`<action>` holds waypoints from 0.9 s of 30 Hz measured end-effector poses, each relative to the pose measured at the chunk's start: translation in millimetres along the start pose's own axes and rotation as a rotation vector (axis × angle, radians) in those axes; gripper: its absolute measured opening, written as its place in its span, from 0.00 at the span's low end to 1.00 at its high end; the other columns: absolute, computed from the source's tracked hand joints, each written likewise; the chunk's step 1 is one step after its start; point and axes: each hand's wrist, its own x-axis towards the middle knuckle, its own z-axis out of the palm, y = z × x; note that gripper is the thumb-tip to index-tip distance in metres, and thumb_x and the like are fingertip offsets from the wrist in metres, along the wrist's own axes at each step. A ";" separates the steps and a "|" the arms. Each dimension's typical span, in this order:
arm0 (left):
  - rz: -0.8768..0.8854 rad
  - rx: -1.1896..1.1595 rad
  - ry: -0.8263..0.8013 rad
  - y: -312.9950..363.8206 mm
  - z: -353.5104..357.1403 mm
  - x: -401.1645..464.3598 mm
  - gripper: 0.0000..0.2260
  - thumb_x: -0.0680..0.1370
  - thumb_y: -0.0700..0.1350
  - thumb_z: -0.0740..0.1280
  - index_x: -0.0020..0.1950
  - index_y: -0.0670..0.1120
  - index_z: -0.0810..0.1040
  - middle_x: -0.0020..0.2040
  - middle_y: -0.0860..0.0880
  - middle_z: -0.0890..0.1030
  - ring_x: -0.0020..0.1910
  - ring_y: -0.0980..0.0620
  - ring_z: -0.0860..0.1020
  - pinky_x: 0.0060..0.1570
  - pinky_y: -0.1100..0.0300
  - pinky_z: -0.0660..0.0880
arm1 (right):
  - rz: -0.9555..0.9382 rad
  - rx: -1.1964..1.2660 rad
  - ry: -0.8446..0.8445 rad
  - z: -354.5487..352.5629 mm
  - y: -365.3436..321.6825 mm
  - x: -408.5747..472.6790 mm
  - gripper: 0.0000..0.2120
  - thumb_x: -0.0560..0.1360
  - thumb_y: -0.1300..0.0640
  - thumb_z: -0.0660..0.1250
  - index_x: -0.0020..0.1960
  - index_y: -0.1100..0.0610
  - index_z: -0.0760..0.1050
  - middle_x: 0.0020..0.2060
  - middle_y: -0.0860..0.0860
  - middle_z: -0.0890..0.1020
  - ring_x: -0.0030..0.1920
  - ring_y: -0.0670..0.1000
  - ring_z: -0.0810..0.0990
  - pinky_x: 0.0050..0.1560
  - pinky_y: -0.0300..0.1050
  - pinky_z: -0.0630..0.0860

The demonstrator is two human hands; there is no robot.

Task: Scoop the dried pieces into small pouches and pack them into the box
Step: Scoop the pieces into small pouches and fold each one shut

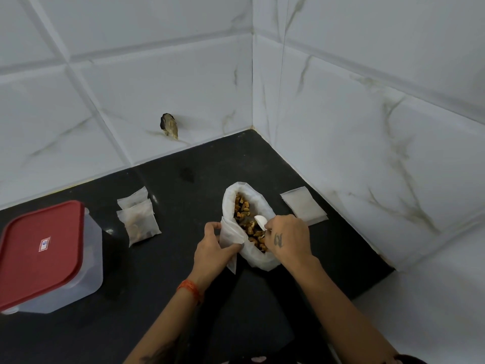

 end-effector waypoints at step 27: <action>-0.096 -0.407 -0.069 -5.0 4.6 8.6 0.23 0.71 0.40 0.73 0.63 0.48 0.68 0.49 0.46 0.82 0.51 0.49 0.81 0.54 0.51 0.77 | 0.153 0.599 -0.209 1.4 20.7 14.7 0.07 0.70 0.59 0.71 0.47 0.53 0.84 0.31 0.51 0.85 0.26 0.38 0.79 0.47 0.37 0.78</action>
